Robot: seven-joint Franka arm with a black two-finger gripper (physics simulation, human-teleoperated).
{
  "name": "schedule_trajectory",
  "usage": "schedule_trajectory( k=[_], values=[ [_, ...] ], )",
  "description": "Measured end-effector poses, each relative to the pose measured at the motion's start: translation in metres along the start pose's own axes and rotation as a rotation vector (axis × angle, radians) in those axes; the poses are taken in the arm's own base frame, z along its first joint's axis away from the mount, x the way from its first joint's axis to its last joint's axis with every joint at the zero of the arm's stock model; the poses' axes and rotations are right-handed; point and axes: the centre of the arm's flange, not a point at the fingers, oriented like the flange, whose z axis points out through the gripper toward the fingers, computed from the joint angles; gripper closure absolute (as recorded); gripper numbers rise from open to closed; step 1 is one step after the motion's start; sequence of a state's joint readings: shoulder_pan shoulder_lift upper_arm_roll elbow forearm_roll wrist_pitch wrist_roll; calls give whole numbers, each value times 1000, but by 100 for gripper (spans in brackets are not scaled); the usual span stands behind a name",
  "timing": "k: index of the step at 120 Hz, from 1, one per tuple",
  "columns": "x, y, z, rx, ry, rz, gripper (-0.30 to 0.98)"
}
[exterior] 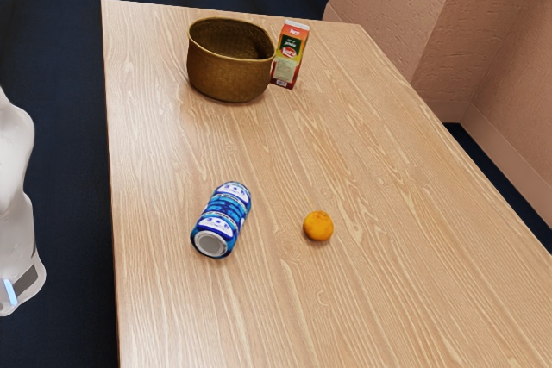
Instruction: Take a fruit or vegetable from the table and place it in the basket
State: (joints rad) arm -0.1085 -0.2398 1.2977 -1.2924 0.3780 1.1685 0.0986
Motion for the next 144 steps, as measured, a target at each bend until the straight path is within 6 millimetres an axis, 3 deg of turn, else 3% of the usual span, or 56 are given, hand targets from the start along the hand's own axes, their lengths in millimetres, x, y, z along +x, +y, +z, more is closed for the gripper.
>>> schedule_trajectory(
  k=[19,23,25,27,30,33,35,39,44,47,51,60,66,71,79,84,88,93,101,109,132,144],
  values=[
    [24,-11,-20,69,229,23,1],
    [27,-3,-28,97,263,35,1],
    [25,7,-44,121,300,44,1],
    [16,34,-77,141,370,88,1],
    [-3,95,-119,151,469,204,1],
    [-28,169,-148,148,544,358,1],
    [-48,230,-153,150,565,489,1],
    [-98,345,-147,168,577,735,1],
    [-167,455,-108,202,538,986,1],
    [-204,498,-81,217,503,1091,1],
    [-240,530,-51,199,448,1179,1],
    [-273,552,8,85,280,1267,1],
    [-289,568,37,52,193,1290,1],
    [-308,582,53,52,149,1306,1],
    [-355,607,74,89,112,1358,1],
    [-371,622,89,121,99,1369,1],
    [-371,631,99,132,92,1369,2],
    [-358,641,108,132,95,1364,2],
    [-337,651,110,102,125,1377,2],
    [-330,663,116,94,153,1411,2],
    [-367,702,135,45,163,1563,2],
    [-397,720,139,18,180,1650,2]
  ],
)
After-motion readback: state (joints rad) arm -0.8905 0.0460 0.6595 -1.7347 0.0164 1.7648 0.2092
